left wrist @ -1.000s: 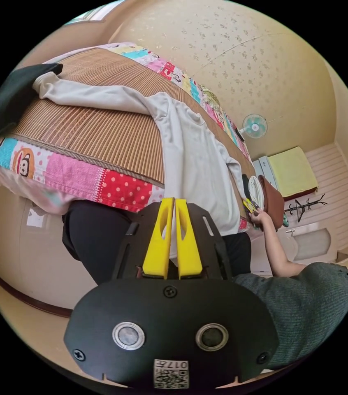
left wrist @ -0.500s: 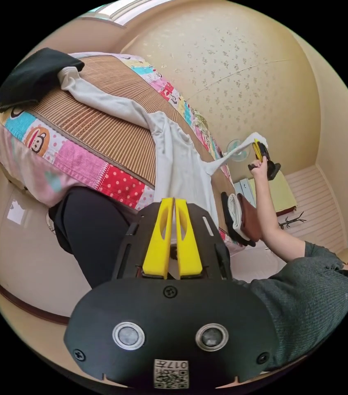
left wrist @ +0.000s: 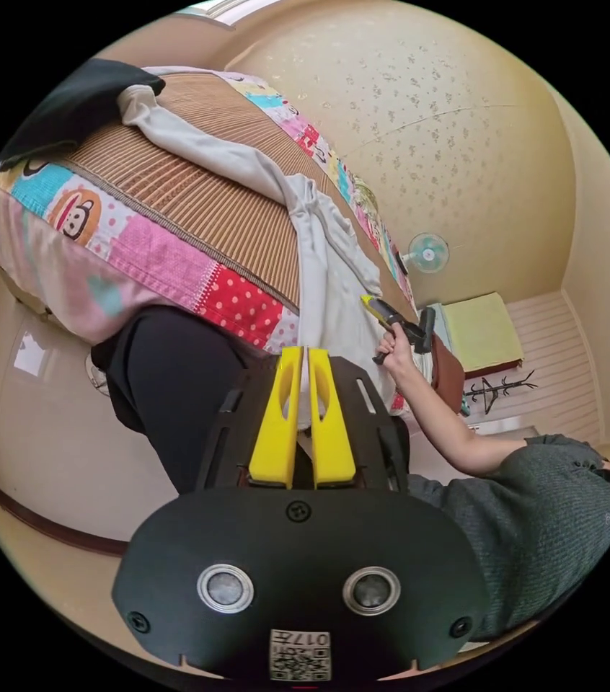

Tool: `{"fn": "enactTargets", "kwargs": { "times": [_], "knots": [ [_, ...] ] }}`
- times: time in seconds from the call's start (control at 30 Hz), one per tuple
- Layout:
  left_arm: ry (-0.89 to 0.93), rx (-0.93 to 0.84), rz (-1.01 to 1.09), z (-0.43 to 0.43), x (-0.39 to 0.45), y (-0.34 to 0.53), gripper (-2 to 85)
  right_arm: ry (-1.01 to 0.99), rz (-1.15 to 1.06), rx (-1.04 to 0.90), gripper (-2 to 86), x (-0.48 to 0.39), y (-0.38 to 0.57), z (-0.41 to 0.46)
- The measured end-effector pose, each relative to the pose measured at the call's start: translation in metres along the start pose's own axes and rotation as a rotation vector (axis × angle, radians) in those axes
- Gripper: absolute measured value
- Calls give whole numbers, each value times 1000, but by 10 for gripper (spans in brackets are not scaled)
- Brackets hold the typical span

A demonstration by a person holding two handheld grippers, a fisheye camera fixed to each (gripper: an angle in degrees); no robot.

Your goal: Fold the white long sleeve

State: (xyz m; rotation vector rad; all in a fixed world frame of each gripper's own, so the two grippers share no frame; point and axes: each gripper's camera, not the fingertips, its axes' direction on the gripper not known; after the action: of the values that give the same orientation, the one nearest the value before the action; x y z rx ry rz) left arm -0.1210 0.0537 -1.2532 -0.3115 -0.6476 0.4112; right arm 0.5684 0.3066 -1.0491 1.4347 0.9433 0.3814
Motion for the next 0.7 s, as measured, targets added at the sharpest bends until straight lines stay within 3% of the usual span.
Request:
{"fn": "enactTargets", "kwargs": {
  "times": [0.1, 0.17, 0.37, 0.47, 0.57, 0.63, 0.7],
  "knots": [
    [-23, 36, 18, 4, 10, -45, 64, 365, -150, 40, 9, -21, 21, -24],
    [-33, 14, 51, 12, 21, -89, 90, 597, -233, -57, 7, -25, 44, 4],
    [-215, 99, 37, 17, 56, -236, 112, 782, -309, -35, 6, -65, 60, 34],
    [-267, 24, -13, 45, 69, -313, 124, 799, -308, -17, 5, -70, 66, 36],
    [-544, -128, -69, 94, 66, -363, 141, 665, -242, -11, 5, -55, 62, 19],
    [-685, -336, -109, 147, 41, -367, 150, 601, -216, -9, 5, -47, 61, 11],
    [-729, -232, -63, 149, 49, -356, 142, 570, -205, -8, 5, -43, 62, 6]
  ]
}}
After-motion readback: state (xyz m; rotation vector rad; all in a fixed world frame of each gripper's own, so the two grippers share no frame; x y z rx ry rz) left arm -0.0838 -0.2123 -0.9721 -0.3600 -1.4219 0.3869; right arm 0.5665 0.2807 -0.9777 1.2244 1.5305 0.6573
